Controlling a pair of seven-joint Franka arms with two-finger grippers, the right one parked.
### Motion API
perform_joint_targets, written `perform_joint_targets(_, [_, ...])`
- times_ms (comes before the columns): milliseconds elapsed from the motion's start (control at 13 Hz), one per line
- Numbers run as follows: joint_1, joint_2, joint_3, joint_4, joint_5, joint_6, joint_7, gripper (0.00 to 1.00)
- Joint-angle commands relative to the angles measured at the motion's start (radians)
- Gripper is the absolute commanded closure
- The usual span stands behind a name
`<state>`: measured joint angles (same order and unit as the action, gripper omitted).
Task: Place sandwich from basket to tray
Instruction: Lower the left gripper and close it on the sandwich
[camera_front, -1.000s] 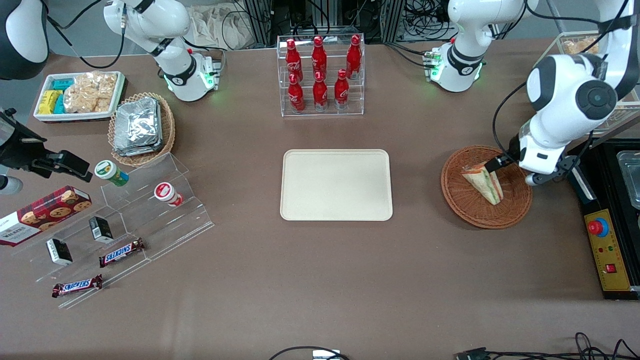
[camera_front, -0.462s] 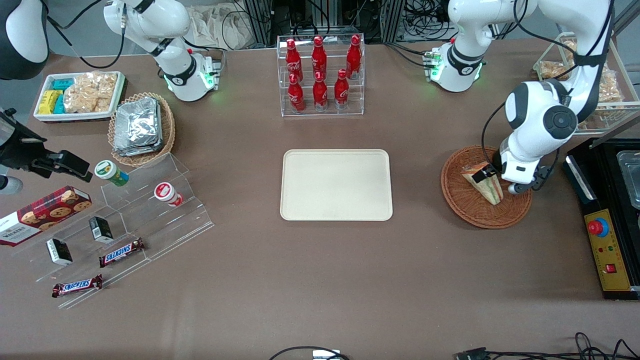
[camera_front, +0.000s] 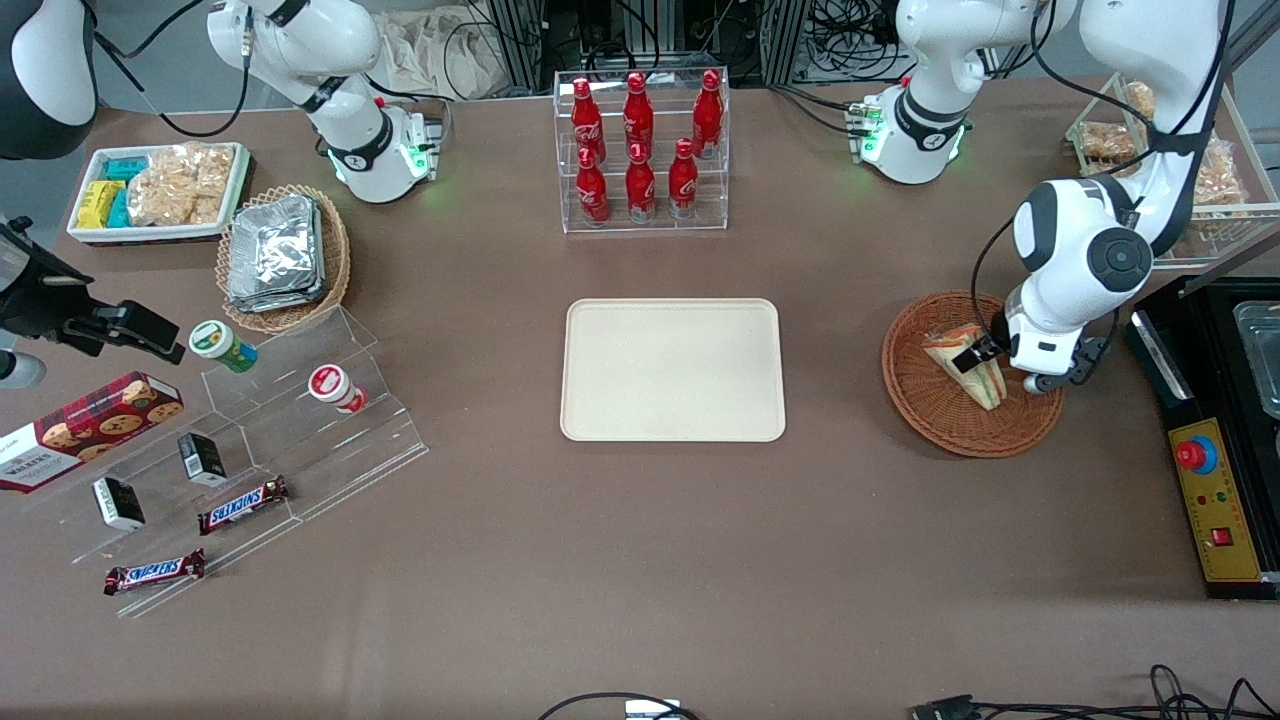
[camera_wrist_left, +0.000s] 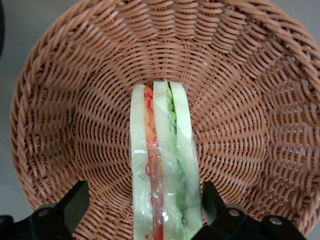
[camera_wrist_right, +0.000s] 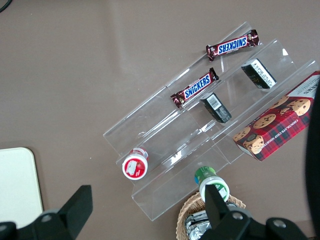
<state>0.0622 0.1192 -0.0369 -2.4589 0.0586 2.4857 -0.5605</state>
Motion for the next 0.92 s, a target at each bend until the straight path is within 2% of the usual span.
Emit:
perform_joint_targets(0, [0.004,0.011,-0.003,-0.005,0.021,0.025,-0.018,0.02])
perform_joint_targets(77, [0.004,0.016,-0.003,-0.005,0.021,0.025,-0.018,0.08])
perform_joint_targets(154, [0.004,0.016,-0.003,-0.006,0.021,0.025,-0.018,0.40])
perform_joint_targets(231, [0.004,0.016,-0.003,-0.006,0.021,0.025,-0.019,0.89])
perform_joint_targets(308, [0.004,0.016,-0.003,-0.005,0.021,0.025,-0.019,1.00])
perform_joint_targets(846, [0.004,0.017,-0.003,-0.005,0.021,0.032,-0.019,1.00])
